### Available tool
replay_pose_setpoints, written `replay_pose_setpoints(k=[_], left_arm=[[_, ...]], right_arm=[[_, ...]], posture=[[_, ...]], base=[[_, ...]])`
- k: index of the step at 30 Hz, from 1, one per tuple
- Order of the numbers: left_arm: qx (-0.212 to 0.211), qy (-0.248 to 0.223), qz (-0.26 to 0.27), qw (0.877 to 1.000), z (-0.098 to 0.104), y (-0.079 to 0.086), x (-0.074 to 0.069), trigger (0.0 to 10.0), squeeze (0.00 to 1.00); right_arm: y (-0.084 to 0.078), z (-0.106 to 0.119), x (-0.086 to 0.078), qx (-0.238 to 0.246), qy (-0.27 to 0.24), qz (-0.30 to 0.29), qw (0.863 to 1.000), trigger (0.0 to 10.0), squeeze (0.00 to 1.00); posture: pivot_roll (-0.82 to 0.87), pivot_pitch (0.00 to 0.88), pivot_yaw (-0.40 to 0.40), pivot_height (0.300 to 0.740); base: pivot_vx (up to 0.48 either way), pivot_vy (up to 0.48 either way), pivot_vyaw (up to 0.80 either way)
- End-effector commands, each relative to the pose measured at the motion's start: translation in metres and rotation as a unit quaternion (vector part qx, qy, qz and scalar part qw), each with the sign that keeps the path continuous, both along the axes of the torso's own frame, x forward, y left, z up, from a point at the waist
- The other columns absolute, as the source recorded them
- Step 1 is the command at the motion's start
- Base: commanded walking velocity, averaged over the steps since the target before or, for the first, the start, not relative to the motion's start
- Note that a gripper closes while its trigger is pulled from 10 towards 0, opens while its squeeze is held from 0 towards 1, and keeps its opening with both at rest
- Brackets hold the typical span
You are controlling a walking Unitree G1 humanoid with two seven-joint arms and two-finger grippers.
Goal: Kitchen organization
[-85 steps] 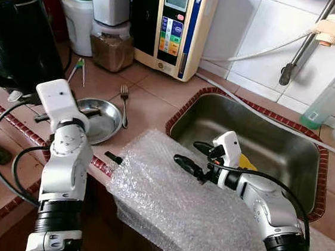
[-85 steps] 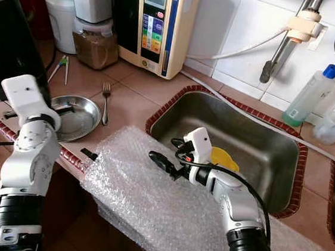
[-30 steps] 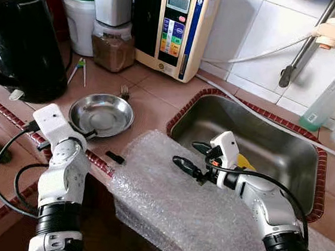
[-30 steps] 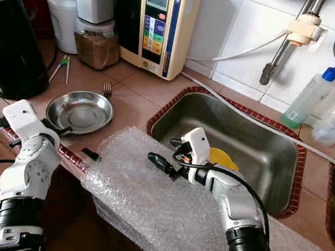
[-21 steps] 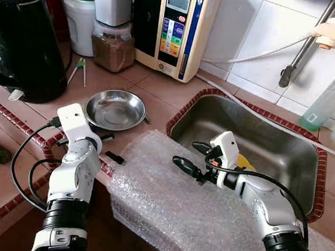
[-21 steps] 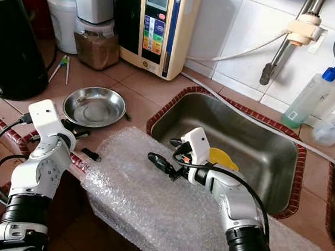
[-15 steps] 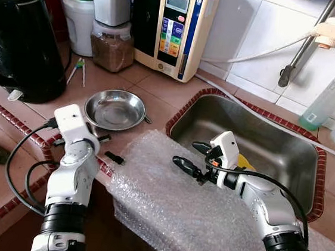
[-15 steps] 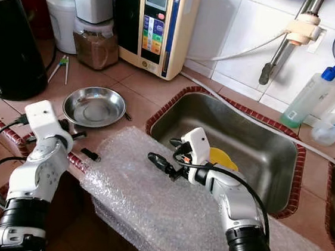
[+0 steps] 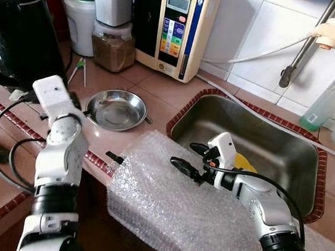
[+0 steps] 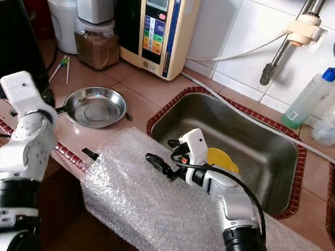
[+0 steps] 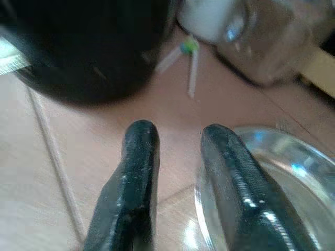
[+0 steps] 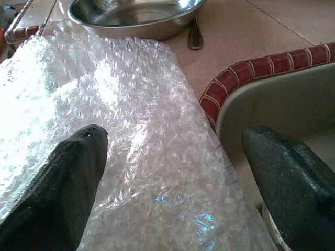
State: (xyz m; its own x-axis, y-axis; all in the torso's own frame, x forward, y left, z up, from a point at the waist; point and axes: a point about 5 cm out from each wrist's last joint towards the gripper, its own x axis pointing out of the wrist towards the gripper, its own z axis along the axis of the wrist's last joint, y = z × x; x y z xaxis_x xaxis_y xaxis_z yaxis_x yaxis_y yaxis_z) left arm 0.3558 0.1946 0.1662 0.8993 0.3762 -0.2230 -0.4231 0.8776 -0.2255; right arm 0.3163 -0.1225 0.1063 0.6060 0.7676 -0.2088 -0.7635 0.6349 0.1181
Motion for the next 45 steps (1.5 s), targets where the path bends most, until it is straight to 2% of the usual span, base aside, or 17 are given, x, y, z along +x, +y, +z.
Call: replay_pose_setpoints(k=[1,6,10,11,14,17,24,30,36,41,43,45], left_arm=[[-0.009,0.025,-0.023,0.999,-0.007,-0.007,0.007,10.0,1.0],[-0.037,0.04,-0.026,0.998,-0.01,-0.014,0.014,10.0,1.0],[-0.036,0.064,-0.037,0.997,-0.011,-0.016,0.021,10.0,1.0],[-0.041,0.07,-0.041,0.996,-0.013,-0.015,0.022,10.0,0.0],[-0.056,0.081,-0.044,0.994,-0.016,-0.014,0.023,10.0,0.0],[-0.083,0.076,-0.047,0.993,-0.017,-0.014,0.024,0.0,0.0],[-0.092,0.091,-0.046,0.991,-0.023,-0.012,0.023,0.0,0.0],[-0.089,0.073,-0.031,0.993,-0.017,-0.006,0.025,0.0,0.0],[-0.085,0.068,-0.027,0.994,-0.016,-0.002,0.024,0.0,0.0],[-0.08,0.058,-0.021,0.995,-0.015,0.0,0.024,0.0,0.0],[-0.074,0.059,0.002,0.995,-0.016,0.004,0.023,0.0,0.0],[-0.079,0.058,-0.004,0.995,-0.016,0.004,0.023,0.0,0.0]], right_arm=[[-0.001,0.002,-0.001,-0.004,-0.007,0.001,1.0,10.0,0.0],[0.0,0.001,-0.004,-0.003,-0.004,0.006,1.0,10.0,0.0],[0.004,0.003,-0.01,0.005,-0.001,0.022,1.0,10.0,0.0],[0.004,0.002,-0.011,0.006,-0.001,0.024,1.0,10.0,0.0],[0.004,0.001,-0.014,0.005,0.001,0.025,1.0,10.0,0.0],[0.005,-0.002,-0.013,0.002,0.004,0.024,1.0,10.0,0.0],[0.014,0.001,-0.01,0.005,0.0,0.026,1.0,10.0,0.0],[0.011,0.0,-0.008,0.003,-0.001,0.021,1.0,10.0,0.0],[0.015,0.003,-0.004,0.012,-0.007,0.016,1.0,10.0,0.0],[0.023,0.004,-0.01,0.03,-0.006,0.048,0.998,10.0,0.0],[0.025,0.004,-0.013,0.033,-0.005,0.063,0.997,10.0,0.0],[0.025,0.004,-0.013,0.032,-0.006,0.064,0.997,10.0,0.0]], posture=[[-0.01,0.021,-0.038,0.74],[-0.01,0.026,-0.032,0.74],[-0.03,0.038,-0.021,0.74],[-0.02,0.038,-0.019,0.74],[-0.02,0.039,-0.017,0.74],[0.0,0.04,-0.012,0.74],[0.02,0.036,-0.009,0.74],[0.03,0.038,-0.006,0.74],[0.04,0.039,0.017,0.74],[0.04,0.039,0.019,0.74],[0.04,0.039,0.018,0.74],[0.04,0.04,0.018,0.74]], base=[[0.0,0.0,0.0],[0.0,0.0,0.0],[0.0,0.0,0.0],[0.0,0.0,0.0],[0.0,0.0,0.0],[0.0,0.0,0.0],[0.0,0.0,0.0],[0.0,0.0,0.0],[0.0,0.0,0.0],[0.0,0.0,0.0],[0.0,0.0,0.0],[0.0,0.0,0.0]])
